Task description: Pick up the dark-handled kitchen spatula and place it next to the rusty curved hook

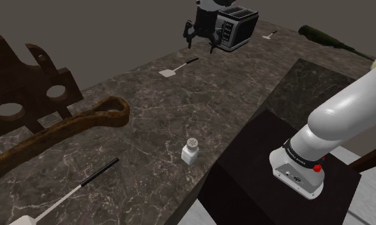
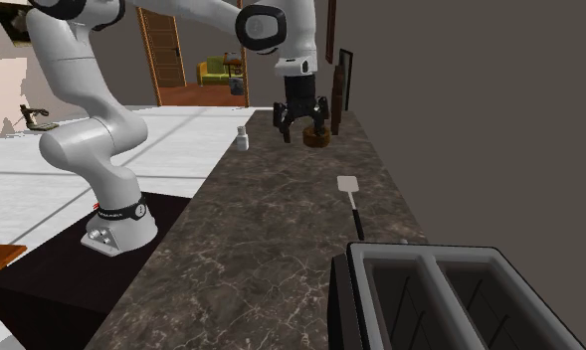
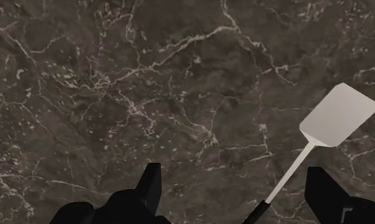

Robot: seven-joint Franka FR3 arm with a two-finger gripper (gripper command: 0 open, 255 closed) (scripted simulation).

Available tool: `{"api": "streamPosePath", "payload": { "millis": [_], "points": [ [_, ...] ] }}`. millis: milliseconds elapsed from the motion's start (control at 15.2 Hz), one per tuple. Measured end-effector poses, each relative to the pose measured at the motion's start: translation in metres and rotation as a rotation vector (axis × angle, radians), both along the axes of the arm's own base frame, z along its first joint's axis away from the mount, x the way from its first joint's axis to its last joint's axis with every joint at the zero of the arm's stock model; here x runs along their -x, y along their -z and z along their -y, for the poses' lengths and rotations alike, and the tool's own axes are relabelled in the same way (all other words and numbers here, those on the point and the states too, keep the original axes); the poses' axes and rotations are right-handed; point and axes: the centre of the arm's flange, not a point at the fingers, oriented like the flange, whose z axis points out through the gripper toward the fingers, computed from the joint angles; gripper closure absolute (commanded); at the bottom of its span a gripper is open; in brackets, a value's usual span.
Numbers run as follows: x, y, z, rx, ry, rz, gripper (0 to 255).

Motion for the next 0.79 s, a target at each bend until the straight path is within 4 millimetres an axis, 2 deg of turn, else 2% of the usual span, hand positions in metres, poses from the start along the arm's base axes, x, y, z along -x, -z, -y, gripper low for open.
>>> {"api": "streamPosePath", "payload": {
  "millis": [330, 792],
  "points": [
    [-0.058, 0.039, -0.004, -0.005, 0.184, -0.014, 0],
    [-0.136, 0.092, 0.017, -0.010, 0.445, -0.035, 0]
  ]
}}
